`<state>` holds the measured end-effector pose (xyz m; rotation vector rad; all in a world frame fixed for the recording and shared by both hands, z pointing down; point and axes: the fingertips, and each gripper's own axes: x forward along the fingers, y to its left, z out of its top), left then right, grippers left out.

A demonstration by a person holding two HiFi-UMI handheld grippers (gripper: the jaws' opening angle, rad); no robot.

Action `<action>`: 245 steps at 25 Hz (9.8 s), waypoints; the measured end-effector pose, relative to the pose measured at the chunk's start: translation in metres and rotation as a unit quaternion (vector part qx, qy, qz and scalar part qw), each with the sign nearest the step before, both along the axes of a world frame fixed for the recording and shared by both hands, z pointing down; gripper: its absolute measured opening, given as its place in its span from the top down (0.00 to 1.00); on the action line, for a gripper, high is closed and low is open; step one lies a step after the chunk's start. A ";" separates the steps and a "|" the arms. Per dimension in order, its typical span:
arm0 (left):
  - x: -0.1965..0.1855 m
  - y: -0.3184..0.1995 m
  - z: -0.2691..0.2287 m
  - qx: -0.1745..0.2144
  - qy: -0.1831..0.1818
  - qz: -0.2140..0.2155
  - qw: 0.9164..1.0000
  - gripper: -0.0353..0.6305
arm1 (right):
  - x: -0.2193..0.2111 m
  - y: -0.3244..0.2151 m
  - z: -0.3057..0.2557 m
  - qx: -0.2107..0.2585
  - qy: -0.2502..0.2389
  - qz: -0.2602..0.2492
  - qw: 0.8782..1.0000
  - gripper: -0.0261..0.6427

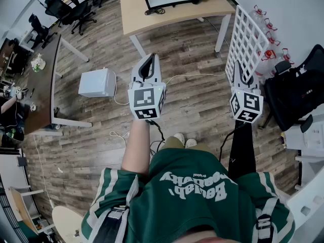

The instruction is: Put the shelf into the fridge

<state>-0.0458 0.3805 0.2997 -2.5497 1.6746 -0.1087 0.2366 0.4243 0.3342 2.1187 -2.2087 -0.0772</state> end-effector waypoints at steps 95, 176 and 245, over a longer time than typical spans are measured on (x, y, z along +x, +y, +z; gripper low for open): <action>0.040 -0.484 0.016 0.004 -0.008 -0.001 1.000 0.95 | -0.018 -0.512 0.013 0.006 0.091 -0.083 0.992 0.91; -0.076 -0.697 0.101 -0.062 -0.002 -0.026 0.998 0.95 | -0.156 -0.790 0.075 0.088 0.645 -0.120 0.750 0.92; -0.097 -0.754 0.102 -0.065 0.002 -0.071 0.995 0.95 | -0.169 -0.896 0.102 0.065 0.663 -0.080 0.741 0.91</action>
